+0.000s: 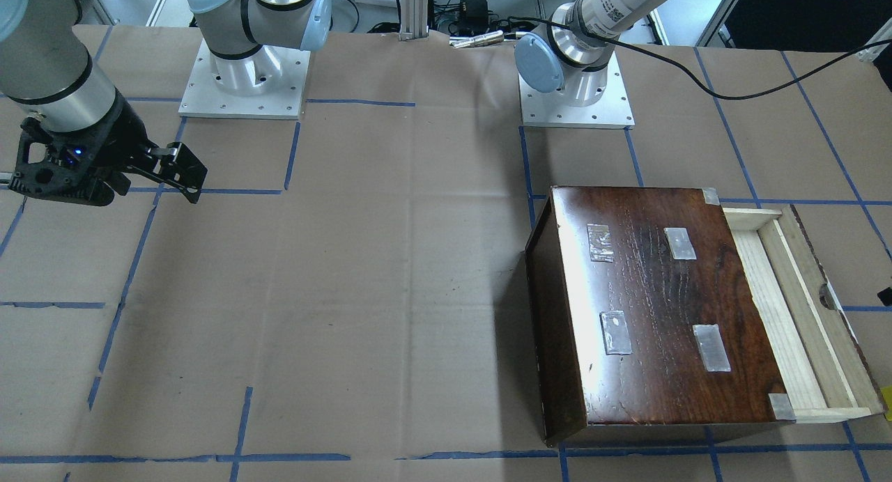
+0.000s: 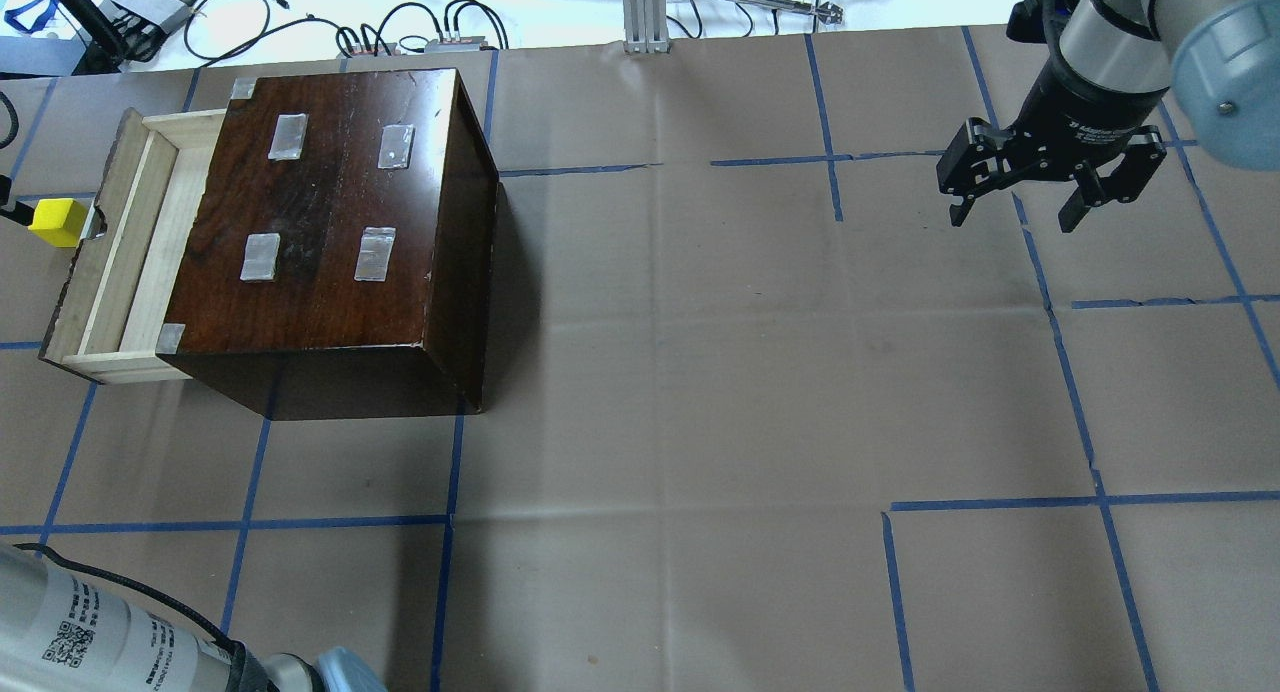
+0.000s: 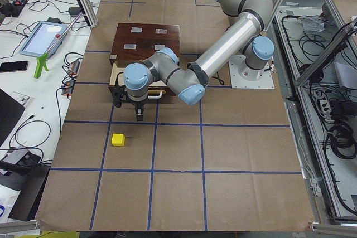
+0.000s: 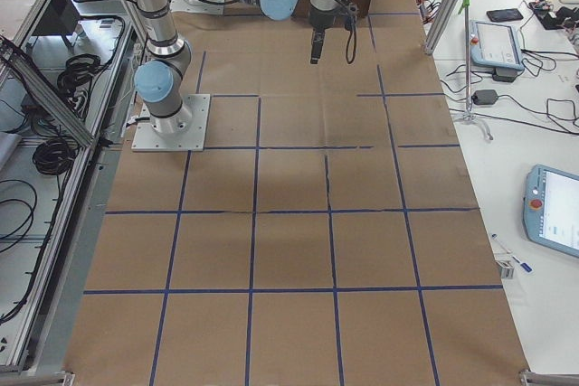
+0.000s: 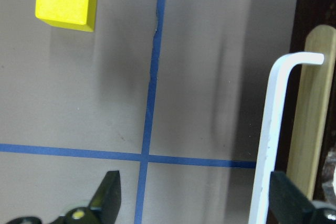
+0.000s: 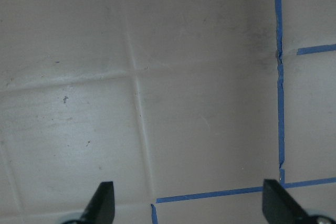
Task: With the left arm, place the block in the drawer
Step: 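Move the left gripper to the yellow cube and grasp it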
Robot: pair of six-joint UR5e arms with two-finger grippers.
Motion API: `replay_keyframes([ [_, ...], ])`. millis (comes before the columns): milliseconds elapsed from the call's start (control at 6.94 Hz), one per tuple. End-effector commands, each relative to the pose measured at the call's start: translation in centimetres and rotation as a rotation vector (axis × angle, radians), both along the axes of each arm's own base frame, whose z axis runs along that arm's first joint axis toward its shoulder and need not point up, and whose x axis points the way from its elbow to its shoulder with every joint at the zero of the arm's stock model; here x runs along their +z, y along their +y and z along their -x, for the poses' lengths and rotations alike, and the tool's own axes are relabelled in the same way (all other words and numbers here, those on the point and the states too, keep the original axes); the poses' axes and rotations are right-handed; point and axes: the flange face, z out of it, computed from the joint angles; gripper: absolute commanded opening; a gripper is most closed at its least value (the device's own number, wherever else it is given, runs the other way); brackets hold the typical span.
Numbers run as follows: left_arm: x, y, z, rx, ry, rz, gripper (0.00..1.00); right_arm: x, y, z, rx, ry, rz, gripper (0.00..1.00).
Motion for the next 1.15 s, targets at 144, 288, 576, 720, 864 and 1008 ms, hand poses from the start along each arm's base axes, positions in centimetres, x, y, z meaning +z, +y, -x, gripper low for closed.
replay_keyframes([
  [144, 0.2, -4.4, -4.7, -0.007, -0.095, 0.03, 0.99, 0.0, 0.0, 0.0, -0.001, 0.0, 0.0, 1.0],
  [288, -0.5, -5.9, -6.5, -0.021, -0.137, 0.008, 0.99, 0.1, 0.0, 0.0, -0.001, 0.0, 0.001, 1.0],
  [576, -3.0, -8.7, -8.2, -0.062, -0.14, 0.008, 0.99, 0.0, -0.1, 0.0, 0.0, 0.0, 0.0, 1.0],
  [720, -4.2, -9.8, -8.3, -0.07, -0.133, 0.002, 0.99, 0.0, 0.0, 0.0, 0.0, 0.0, 0.0, 1.0],
  [864, -5.5, -11.2, -7.6, -0.087, -0.13, -0.002, 0.99, 0.0, 0.0, 0.0, 0.0, 0.0, 0.0, 1.0],
  [1008, -7.5, -12.0, -7.1, -0.1, -0.115, -0.016, 0.99, 0.0, 0.0, 0.0, 0.0, 0.0, 0.0, 1.0],
])
